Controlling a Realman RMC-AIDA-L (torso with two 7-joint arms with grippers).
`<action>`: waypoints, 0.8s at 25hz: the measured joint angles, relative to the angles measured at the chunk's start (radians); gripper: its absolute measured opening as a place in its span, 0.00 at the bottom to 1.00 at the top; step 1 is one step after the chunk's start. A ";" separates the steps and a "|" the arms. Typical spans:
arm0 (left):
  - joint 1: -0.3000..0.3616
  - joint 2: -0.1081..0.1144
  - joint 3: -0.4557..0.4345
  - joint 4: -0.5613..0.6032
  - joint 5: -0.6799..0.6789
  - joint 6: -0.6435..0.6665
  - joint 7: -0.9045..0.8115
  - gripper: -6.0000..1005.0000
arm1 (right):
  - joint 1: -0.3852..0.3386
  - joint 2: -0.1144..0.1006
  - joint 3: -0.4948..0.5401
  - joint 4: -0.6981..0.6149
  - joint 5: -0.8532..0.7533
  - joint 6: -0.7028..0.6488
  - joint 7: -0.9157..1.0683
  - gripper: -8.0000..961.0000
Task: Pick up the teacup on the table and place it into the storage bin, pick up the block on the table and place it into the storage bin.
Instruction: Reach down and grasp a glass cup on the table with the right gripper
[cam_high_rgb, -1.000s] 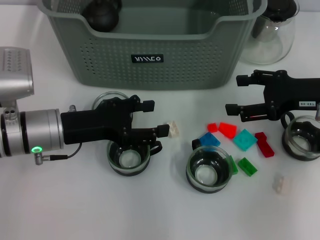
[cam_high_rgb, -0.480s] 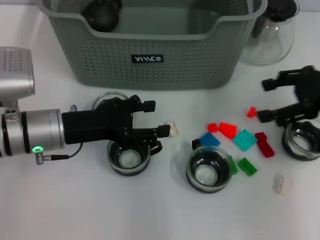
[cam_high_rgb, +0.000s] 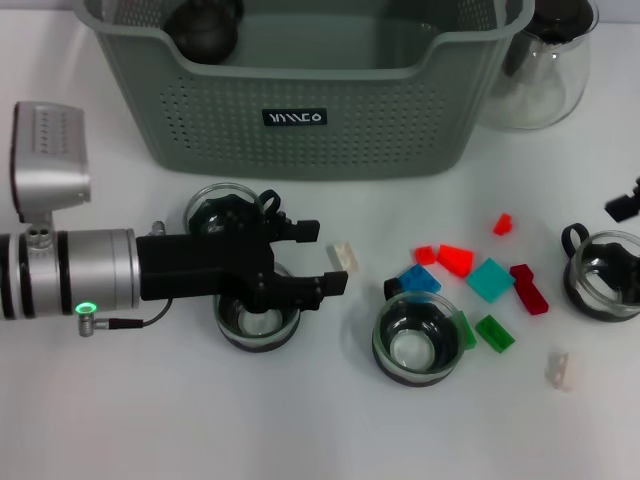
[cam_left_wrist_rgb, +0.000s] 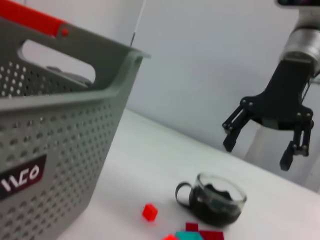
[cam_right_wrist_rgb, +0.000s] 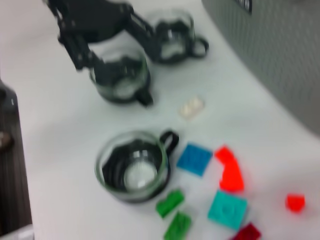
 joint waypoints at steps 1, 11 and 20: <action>0.000 0.000 0.009 0.000 0.000 -0.011 0.000 0.83 | 0.000 -0.001 -0.014 -0.005 -0.015 0.000 0.006 0.98; -0.003 -0.005 0.020 -0.003 -0.008 -0.040 0.001 0.83 | 0.022 0.008 -0.073 0.000 -0.147 0.001 0.022 0.95; 0.000 -0.005 0.015 -0.005 -0.009 -0.041 0.001 0.83 | 0.045 0.040 -0.095 0.081 -0.244 0.045 0.019 0.90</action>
